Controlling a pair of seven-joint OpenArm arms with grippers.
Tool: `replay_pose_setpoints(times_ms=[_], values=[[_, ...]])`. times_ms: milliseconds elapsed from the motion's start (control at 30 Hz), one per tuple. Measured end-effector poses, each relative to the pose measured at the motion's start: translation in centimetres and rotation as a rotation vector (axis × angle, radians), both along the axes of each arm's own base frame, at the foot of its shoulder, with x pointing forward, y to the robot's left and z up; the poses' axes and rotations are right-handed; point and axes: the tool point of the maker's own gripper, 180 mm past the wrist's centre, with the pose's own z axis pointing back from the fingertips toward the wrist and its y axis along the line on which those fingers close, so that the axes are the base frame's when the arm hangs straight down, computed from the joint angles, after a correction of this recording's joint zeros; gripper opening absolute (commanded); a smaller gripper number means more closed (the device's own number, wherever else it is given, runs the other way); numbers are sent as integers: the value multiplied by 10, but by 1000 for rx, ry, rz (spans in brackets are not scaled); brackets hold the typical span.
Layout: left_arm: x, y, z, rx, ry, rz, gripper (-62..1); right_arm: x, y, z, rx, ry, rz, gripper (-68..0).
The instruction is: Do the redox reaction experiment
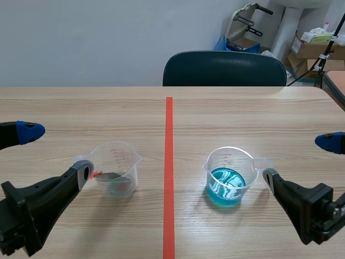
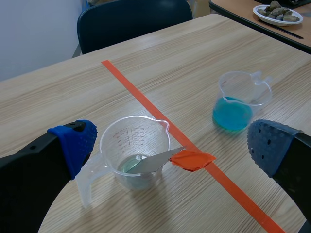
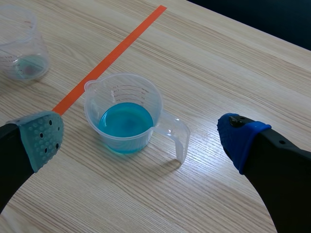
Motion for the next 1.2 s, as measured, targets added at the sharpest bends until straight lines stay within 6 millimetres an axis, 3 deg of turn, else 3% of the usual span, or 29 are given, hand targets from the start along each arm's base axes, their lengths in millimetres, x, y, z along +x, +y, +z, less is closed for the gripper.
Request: replay_pose_setpoints(times_ms=[367, 567, 900, 1200], values=[[0, 1, 0, 1, -1, 4, 14, 0, 0, 0, 0, 0, 0, 4], [-2, 10, -6, 21, 18, 50, 14, 0, 0, 0, 0, 0, 0, 4], [-41, 40, -18, 35, 85, 153, 14, 16, 9, 12, -92, -93, 80, 4], [-82, 59, -31, 74, 197, 185, 14, 29, 54, 19, -198, -207, 267, 4]])
